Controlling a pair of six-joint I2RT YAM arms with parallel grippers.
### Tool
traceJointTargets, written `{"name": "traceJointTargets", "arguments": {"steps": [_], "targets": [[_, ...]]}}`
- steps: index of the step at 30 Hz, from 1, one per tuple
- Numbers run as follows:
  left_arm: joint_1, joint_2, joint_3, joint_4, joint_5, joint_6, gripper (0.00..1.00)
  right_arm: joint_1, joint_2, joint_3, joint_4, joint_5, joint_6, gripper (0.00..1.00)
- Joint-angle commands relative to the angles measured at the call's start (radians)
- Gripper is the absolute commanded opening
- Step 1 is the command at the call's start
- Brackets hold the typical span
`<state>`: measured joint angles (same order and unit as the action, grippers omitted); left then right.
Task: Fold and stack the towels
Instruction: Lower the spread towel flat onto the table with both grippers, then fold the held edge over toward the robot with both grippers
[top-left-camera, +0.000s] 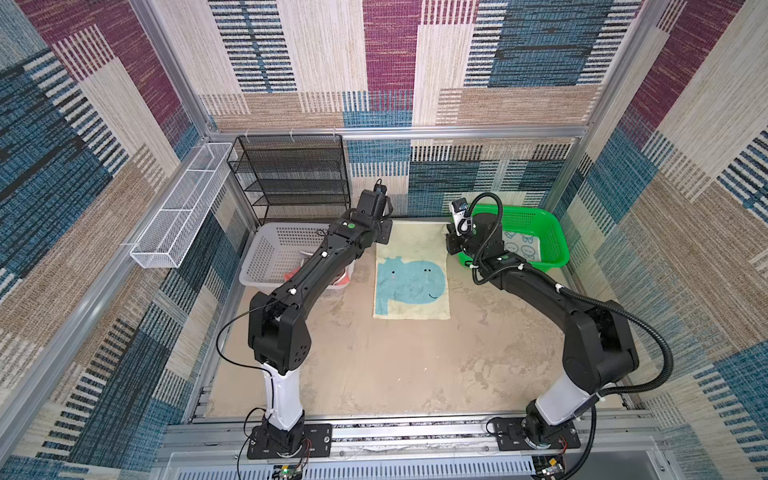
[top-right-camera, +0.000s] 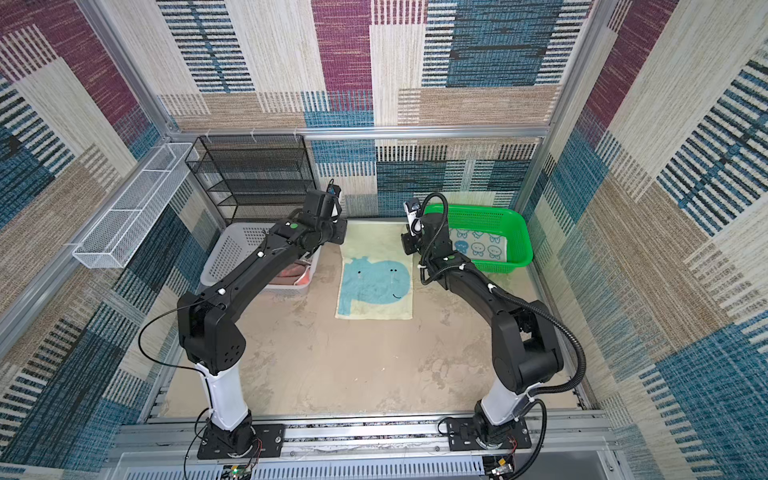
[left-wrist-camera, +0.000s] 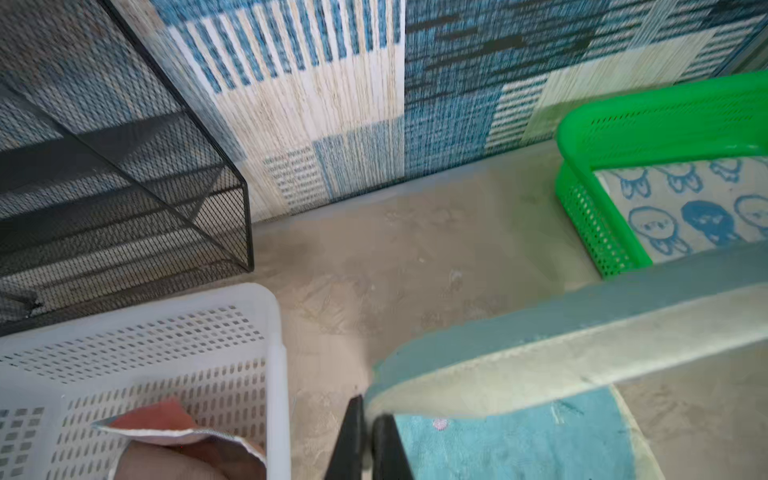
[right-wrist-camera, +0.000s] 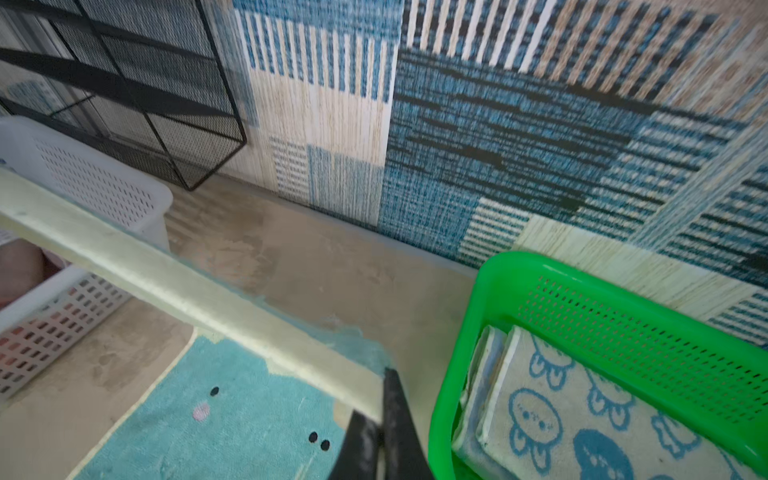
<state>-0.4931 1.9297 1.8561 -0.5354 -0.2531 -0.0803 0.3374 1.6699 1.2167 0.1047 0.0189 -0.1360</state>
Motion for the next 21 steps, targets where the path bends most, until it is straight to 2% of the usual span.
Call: {"name": "traceJointTargets", "arguments": {"steps": [1,6,11,21], "targets": [[0.009,0.008,-0.039,0.005,-0.063,-0.034,0.0,-0.007,0.014,-0.031,0.064,0.038,0.01,0.0],[0.007,-0.01,-0.131,0.008,-0.056,-0.067,0.0,-0.007,0.006,-0.108,0.041,-0.002,0.043,0.0],[0.001,-0.052,-0.247,0.01,-0.068,-0.108,0.0,-0.006,-0.03,-0.18,-0.041,-0.015,0.13,0.0],[-0.06,-0.136,-0.399,0.011,-0.099,-0.051,0.0,0.015,-0.155,-0.378,-0.141,-0.085,0.239,0.0]]}}
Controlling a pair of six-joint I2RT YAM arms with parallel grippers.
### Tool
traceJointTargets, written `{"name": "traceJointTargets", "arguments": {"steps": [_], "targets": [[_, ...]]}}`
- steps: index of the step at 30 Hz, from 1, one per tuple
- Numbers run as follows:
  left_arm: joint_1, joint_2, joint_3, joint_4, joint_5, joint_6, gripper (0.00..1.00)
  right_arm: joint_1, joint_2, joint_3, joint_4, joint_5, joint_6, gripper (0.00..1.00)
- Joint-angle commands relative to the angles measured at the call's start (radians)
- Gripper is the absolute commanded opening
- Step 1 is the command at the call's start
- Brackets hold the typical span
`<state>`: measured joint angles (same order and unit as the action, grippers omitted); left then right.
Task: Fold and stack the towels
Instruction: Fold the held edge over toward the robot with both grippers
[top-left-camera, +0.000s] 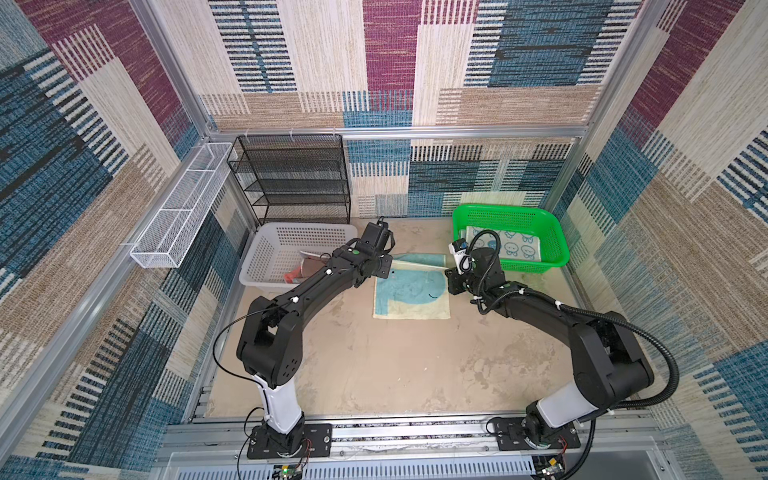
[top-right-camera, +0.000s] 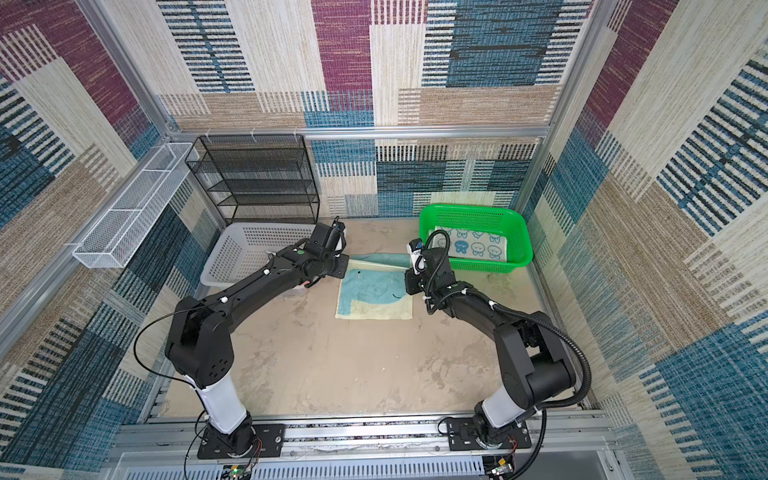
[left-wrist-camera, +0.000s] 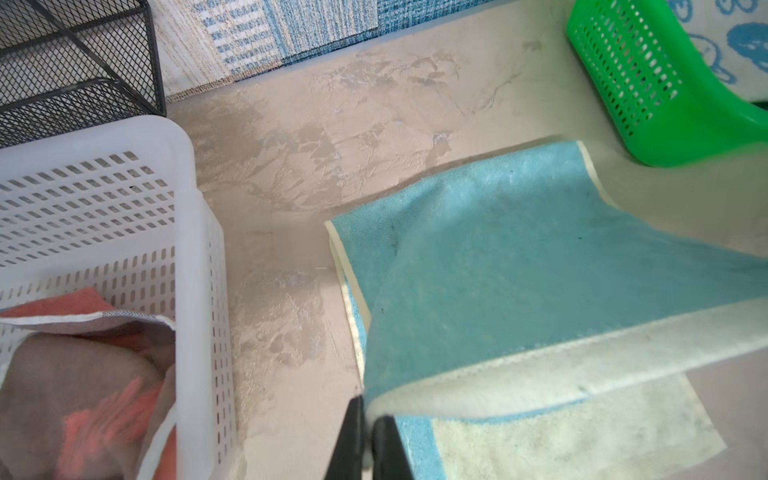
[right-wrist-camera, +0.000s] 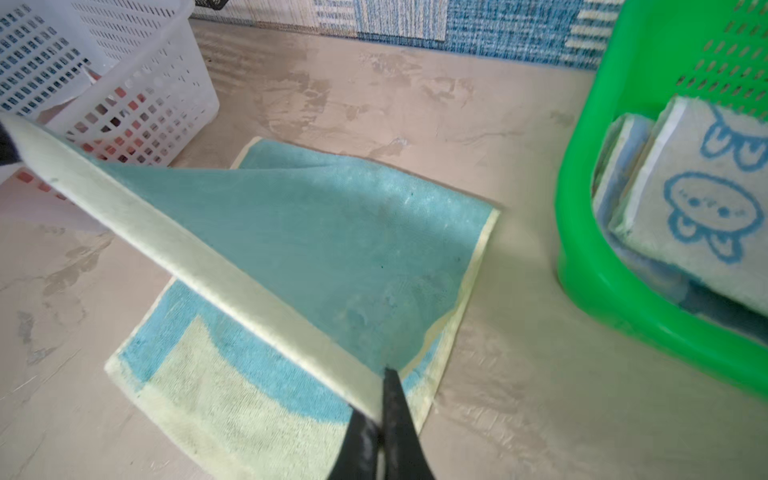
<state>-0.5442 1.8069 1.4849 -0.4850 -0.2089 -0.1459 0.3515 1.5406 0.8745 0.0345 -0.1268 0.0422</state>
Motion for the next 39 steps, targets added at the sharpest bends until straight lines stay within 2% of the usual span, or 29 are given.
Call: {"name": "traceJointTargets", "arguments": {"steps": [1,10,21,28,30,33,36,39], "targets": [[-0.02,-0.013,-0.04,-0.038,-0.147,0.021,0.0,0.004,-0.033,-0.048,-0.075,0.051,0.069,0.0],[-0.062,0.009,-0.146,-0.027,-0.18,-0.03,0.0,0.045,-0.066,-0.152,-0.096,-0.022,0.127,0.0],[-0.079,-0.018,-0.222,-0.013,-0.162,-0.072,0.0,0.06,-0.129,-0.21,-0.145,-0.057,0.173,0.0],[-0.08,-0.034,-0.317,0.059,-0.135,-0.083,0.0,0.096,-0.128,-0.32,-0.073,-0.113,0.253,0.0],[-0.082,-0.045,-0.344,0.079,-0.114,-0.092,0.02,0.101,-0.115,-0.341,-0.06,-0.127,0.27,0.05],[-0.087,-0.063,-0.385,0.109,-0.106,-0.107,0.17,0.106,-0.115,-0.364,-0.039,-0.168,0.283,0.12],[-0.093,-0.09,-0.416,0.117,-0.114,-0.127,0.31,0.107,-0.152,-0.382,-0.035,-0.214,0.291,0.29],[-0.099,-0.13,-0.444,0.118,-0.124,-0.142,0.41,0.106,-0.211,-0.382,-0.058,-0.265,0.276,0.52]]}}
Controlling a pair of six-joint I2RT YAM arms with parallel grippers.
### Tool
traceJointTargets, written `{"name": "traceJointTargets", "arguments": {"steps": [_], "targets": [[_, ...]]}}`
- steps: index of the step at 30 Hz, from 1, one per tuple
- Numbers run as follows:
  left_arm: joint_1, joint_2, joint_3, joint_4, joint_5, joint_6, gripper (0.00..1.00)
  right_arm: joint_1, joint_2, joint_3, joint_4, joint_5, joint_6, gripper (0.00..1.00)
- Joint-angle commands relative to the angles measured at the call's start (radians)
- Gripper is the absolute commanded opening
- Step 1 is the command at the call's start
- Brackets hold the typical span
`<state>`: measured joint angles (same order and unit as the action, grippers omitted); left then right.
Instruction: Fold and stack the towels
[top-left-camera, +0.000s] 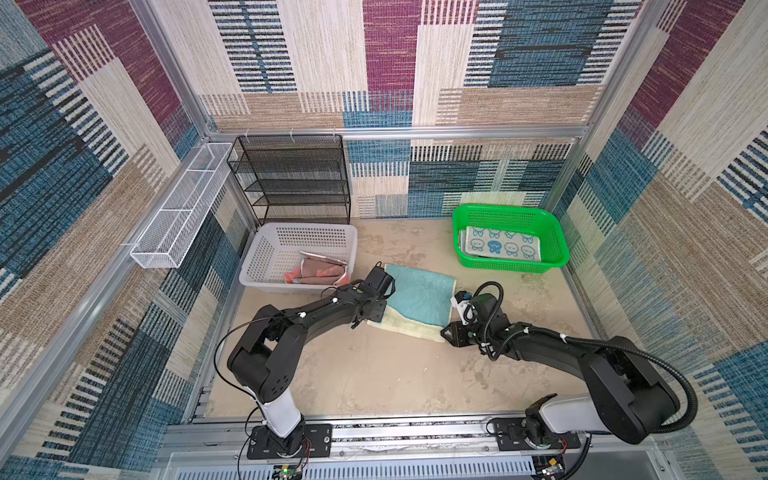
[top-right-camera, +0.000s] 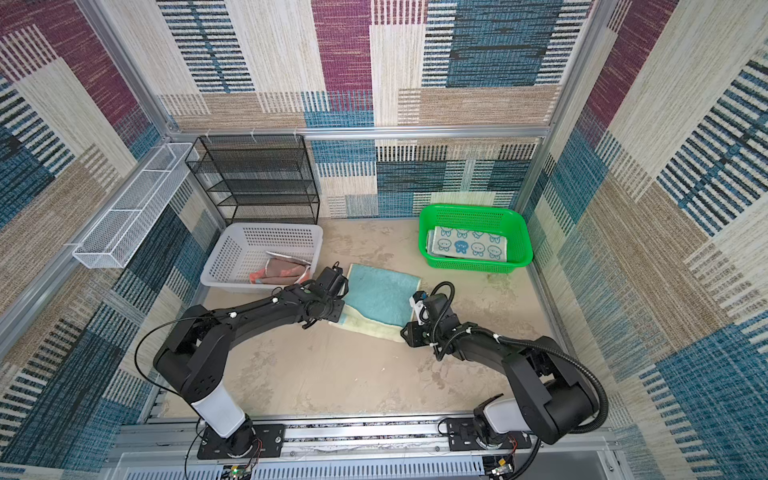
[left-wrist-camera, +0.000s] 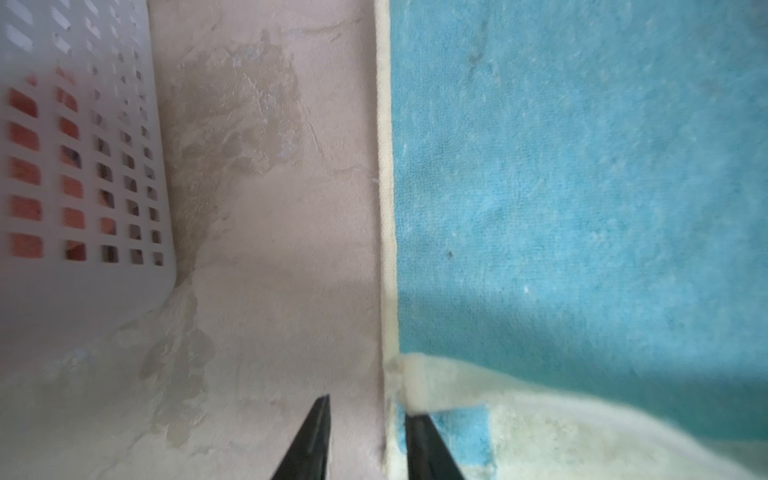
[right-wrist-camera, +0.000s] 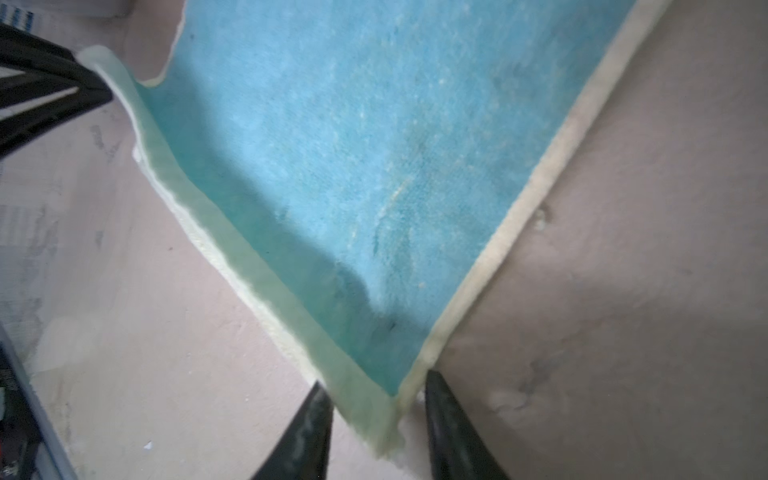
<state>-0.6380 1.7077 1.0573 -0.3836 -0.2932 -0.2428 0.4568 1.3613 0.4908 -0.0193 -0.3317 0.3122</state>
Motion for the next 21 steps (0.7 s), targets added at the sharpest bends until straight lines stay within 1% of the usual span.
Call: {"name": "traceJointTargets", "arguments": {"steps": [1,3,5,7,10,12,17,21], "targets": [[-0.006,-0.05,-0.025,0.014,-0.04,-0.046,0.44,0.0,-0.054,0.013,-0.028,-0.049,-0.001,0.59],[-0.009,-0.087,-0.034,0.015,-0.023,-0.034,0.49,-0.002,-0.097,0.042,-0.071,0.0,-0.01,0.7],[-0.011,-0.126,-0.029,0.012,-0.019,-0.009,0.53,-0.011,-0.141,0.074,-0.097,0.05,-0.009,0.78],[-0.011,-0.156,-0.013,0.012,-0.02,0.009,0.56,-0.037,-0.16,0.098,-0.095,0.082,0.002,0.8],[-0.009,-0.167,0.017,0.042,-0.026,0.039,0.58,-0.099,-0.154,0.102,-0.002,0.129,0.021,0.77],[-0.008,-0.14,0.057,0.057,-0.036,0.055,0.58,-0.137,-0.123,0.105,0.054,0.148,0.04,0.73],[-0.001,-0.005,0.212,0.045,-0.064,0.077,0.55,-0.166,0.026,0.182,0.126,0.22,0.041,0.63],[0.023,0.11,0.34,0.038,-0.05,0.077,0.56,-0.187,0.167,0.235,0.188,0.262,0.059,0.59]]}}
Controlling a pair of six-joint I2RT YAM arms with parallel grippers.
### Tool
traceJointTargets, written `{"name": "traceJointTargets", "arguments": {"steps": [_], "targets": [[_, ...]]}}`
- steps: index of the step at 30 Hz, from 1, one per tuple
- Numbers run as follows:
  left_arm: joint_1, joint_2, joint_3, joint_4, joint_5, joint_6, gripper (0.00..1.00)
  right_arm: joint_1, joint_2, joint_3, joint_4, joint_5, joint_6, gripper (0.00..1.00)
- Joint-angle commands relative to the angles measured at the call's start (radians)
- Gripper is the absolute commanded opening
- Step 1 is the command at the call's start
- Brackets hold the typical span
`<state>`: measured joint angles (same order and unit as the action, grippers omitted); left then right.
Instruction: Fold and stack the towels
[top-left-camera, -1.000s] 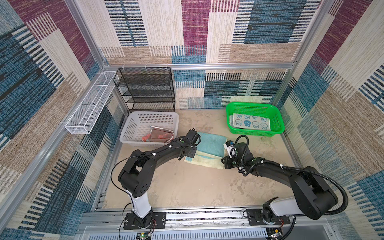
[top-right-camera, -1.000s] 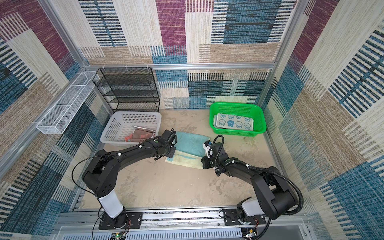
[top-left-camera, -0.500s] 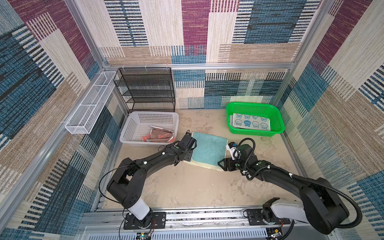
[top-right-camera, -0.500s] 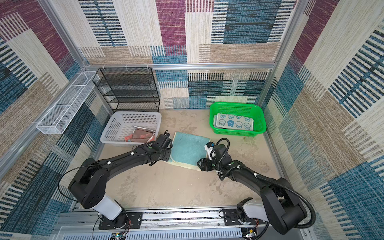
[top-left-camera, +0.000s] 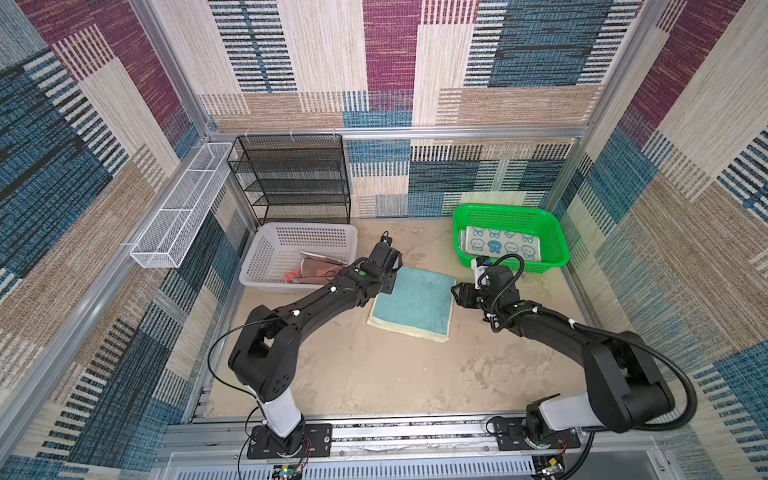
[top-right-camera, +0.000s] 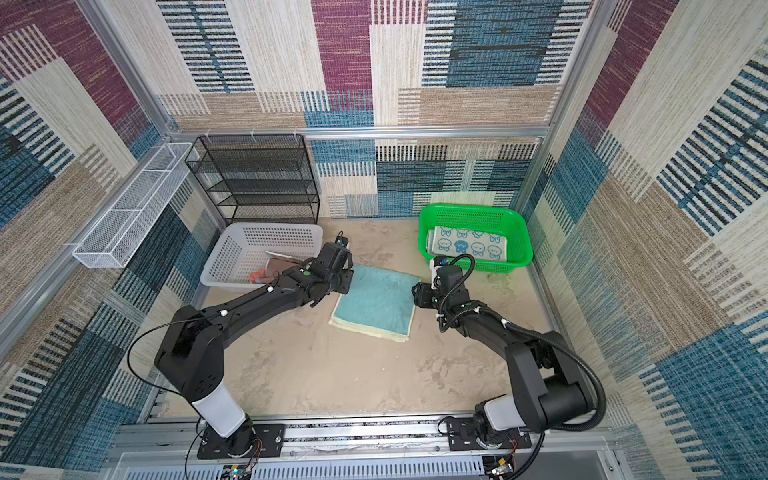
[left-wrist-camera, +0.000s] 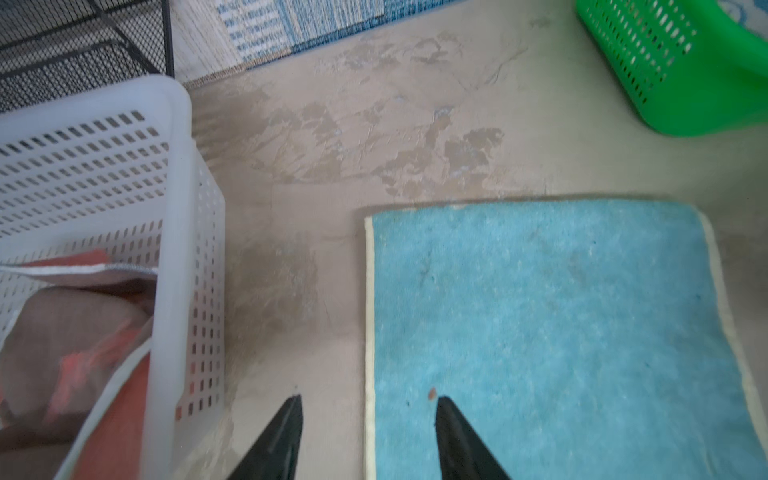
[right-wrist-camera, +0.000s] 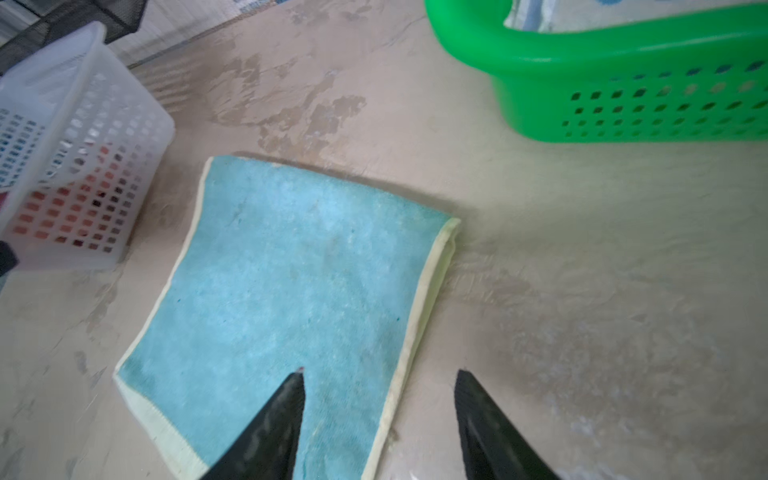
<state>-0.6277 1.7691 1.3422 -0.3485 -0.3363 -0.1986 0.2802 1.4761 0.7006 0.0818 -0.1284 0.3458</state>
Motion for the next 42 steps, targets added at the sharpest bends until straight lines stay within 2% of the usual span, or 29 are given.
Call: {"name": "traceJointTargets", "arguments": {"steps": [1,12,20,26,29,31,34,40,42], "targets": [[0.02,0.078,0.089,-0.005,-0.001,0.031,0.57,-0.012,0.085,0.037,0.102,0.058,0.028,0.59],[0.09,0.313,0.342,-0.06,0.102,0.027,0.6,-0.016,0.338,0.175,0.165,0.078,0.038,0.53],[0.118,0.45,0.47,-0.109,0.17,0.012,0.57,-0.015,0.392,0.192,0.2,0.1,0.046,0.45],[0.123,0.532,0.542,-0.151,0.19,0.002,0.53,-0.016,0.386,0.176,0.214,0.106,0.045,0.34],[0.126,0.554,0.558,-0.16,0.199,-0.01,0.48,-0.016,0.388,0.177,0.222,0.098,0.045,0.29],[0.128,0.562,0.558,-0.159,0.205,-0.014,0.41,-0.015,0.387,0.178,0.221,0.095,0.044,0.23],[0.131,0.569,0.558,-0.153,0.215,-0.013,0.31,-0.015,0.384,0.177,0.224,0.091,0.04,0.21],[0.135,0.591,0.575,-0.152,0.229,-0.015,0.17,-0.016,0.378,0.175,0.238,0.075,0.032,0.17],[0.135,0.594,0.577,-0.152,0.231,-0.013,0.1,-0.016,0.381,0.176,0.243,0.067,0.031,0.13]]}}
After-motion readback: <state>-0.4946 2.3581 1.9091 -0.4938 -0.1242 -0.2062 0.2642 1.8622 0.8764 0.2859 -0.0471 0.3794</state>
